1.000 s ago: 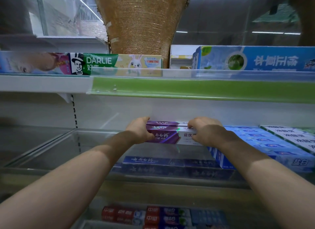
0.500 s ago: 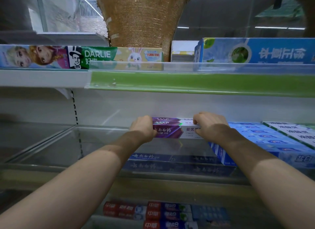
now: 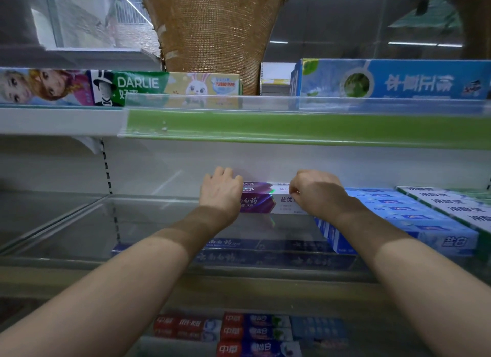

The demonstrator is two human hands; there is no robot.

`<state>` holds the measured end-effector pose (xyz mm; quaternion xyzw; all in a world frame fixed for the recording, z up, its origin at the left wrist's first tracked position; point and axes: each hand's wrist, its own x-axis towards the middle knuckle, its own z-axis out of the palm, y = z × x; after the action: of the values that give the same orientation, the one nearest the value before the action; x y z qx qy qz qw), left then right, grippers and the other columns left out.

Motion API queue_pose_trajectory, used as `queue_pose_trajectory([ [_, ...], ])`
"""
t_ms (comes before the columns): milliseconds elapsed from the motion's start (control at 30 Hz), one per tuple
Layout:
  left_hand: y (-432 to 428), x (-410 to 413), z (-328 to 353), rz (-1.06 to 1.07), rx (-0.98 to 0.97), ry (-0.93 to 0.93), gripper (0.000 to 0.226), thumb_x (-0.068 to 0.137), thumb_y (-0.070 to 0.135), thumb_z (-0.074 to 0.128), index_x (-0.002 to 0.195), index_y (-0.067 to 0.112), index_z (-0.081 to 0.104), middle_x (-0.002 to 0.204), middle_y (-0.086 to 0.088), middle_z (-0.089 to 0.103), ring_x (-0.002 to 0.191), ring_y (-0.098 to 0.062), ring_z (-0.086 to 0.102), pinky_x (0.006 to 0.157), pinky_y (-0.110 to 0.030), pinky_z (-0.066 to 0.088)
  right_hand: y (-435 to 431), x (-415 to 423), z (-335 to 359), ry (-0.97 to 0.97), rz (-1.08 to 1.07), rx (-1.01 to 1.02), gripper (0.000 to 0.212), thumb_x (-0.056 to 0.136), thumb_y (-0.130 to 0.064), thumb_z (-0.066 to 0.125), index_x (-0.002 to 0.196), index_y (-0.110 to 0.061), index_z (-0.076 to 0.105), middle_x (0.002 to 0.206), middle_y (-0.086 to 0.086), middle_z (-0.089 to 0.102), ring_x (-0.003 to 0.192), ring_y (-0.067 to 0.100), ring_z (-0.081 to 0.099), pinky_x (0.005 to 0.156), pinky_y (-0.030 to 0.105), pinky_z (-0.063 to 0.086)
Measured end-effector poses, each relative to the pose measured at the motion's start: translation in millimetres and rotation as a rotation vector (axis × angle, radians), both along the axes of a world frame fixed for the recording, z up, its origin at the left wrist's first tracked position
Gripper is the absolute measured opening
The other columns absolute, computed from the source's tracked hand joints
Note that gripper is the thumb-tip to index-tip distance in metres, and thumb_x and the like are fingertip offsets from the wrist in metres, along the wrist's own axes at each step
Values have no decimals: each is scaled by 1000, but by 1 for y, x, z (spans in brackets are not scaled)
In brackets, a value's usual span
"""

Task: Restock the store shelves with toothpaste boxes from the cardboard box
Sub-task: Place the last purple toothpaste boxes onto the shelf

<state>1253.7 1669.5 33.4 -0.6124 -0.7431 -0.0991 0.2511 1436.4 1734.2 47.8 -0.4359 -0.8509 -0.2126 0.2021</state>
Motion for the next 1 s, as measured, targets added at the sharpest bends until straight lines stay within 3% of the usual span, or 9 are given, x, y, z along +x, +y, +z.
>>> queue_pose_trajectory([
  [167,0,7,-1,-26,-7,-47,18,92,17,52,110,13,50,115,-9,50,111,-29,45,76,-36,37,-3,-3,-9,11,20,-11,20,90,-11,52,97,-15,70,96,5,61,88,26,58,63,26,31],
  [233,-1,9,2,-20,-37,-57,21,93,20,53,112,12,51,115,-10,50,111,-29,46,79,-37,40,-5,-4,-9,0,16,-33,19,90,-11,52,100,-12,68,92,6,56,90,27,57,64,27,31],
  [333,-8,16,8,-31,-53,-70,27,92,29,54,113,13,56,116,-10,54,111,-30,50,85,-36,42,-14,-1,-6,-5,42,-106,20,92,-11,49,99,-10,68,102,8,58,95,29,56,67,27,33],
  [567,-45,72,16,-224,106,-126,19,93,26,49,98,14,62,101,-9,65,98,-32,58,71,-32,39,-62,40,10,59,60,-47,25,94,-24,46,94,-14,68,99,7,63,93,29,56,63,29,31],
  [767,-65,130,29,-340,86,-89,16,95,22,45,98,16,60,100,-6,65,95,-29,56,68,-30,31,-93,86,14,70,-40,-98,24,92,-21,46,98,-15,69,99,6,67,91,29,59,64,28,33],
  [1000,-80,194,30,-640,81,-76,15,90,22,50,97,17,63,98,-8,68,95,-31,60,66,-29,32,-157,158,16,41,-270,-57,20,88,-20,51,93,-15,69,99,16,68,95,35,60,67,32,38],
])
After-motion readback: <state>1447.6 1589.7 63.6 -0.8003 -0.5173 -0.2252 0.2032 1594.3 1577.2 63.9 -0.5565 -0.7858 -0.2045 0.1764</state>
